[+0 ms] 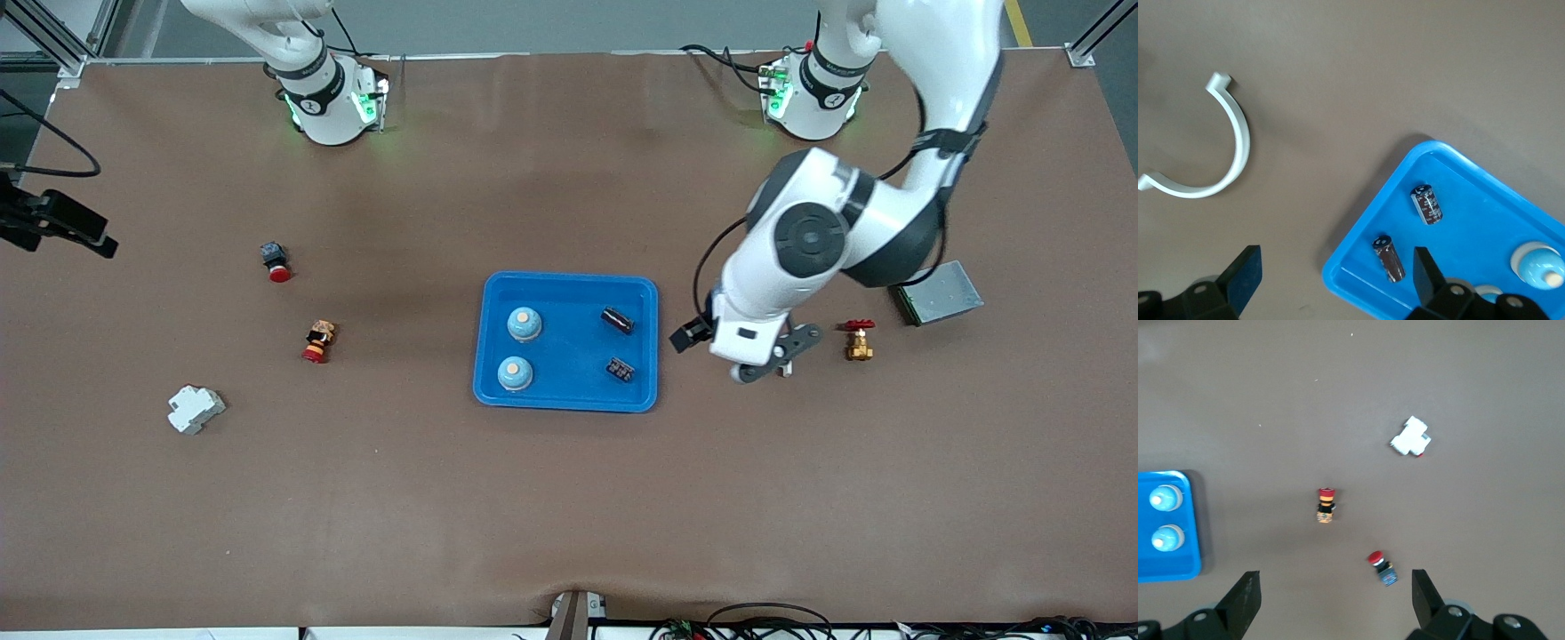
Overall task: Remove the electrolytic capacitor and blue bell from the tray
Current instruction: 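Grasp a brown capacitor in the tray with the left gripper while the right gripper approaches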
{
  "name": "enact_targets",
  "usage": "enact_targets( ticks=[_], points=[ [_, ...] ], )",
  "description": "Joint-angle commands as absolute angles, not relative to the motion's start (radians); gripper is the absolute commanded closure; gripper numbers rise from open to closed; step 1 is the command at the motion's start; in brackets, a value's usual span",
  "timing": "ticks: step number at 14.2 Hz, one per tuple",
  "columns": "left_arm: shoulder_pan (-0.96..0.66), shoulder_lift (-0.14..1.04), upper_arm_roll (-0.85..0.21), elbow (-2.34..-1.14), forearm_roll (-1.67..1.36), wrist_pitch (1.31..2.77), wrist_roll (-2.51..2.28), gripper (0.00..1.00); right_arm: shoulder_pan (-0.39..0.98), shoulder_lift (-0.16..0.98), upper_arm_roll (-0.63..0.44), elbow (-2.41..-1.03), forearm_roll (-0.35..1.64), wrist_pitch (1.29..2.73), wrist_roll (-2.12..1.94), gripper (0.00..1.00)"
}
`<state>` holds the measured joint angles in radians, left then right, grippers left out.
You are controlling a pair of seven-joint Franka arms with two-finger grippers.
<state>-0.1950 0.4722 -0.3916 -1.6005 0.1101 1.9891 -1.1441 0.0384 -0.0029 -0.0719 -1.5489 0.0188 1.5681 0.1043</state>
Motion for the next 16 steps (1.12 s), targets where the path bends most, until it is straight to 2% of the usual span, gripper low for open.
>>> enact_targets(
  ticks=[1, 5, 9, 14, 16],
  points=[
    [-0.251, 0.543, -0.391, -1.595, 0.152, 2.054, -1.261, 0.0, 0.122, -0.025, -0.069, -1.548, 0.009, 1.543, 0.25, 0.0],
    [-0.317, 0.633, -0.385, -1.592, 0.158, 2.121, -1.429, 0.02, 0.228, -0.017, -0.048, -1.546, 0.038, 1.546, 0.504, 0.0],
    [-0.353, 0.696, -0.384, -1.595, 0.176, 2.183, -1.574, 0.02, 0.284, 0.038, -0.046, -1.531, 0.093, 1.56, 0.531, 0.0],
    [-0.376, 0.735, -0.382, -1.595, 0.193, 2.194, -1.614, 0.21, 0.385, 0.188, -0.046, -1.529, 0.101, 1.595, 0.531, 0.0],
    [-0.382, 0.744, -0.382, -1.597, 0.198, 2.206, -1.624, 0.21, 0.417, 0.228, -0.046, -1.529, 0.101, 1.623, 0.531, 0.0]
  ],
)
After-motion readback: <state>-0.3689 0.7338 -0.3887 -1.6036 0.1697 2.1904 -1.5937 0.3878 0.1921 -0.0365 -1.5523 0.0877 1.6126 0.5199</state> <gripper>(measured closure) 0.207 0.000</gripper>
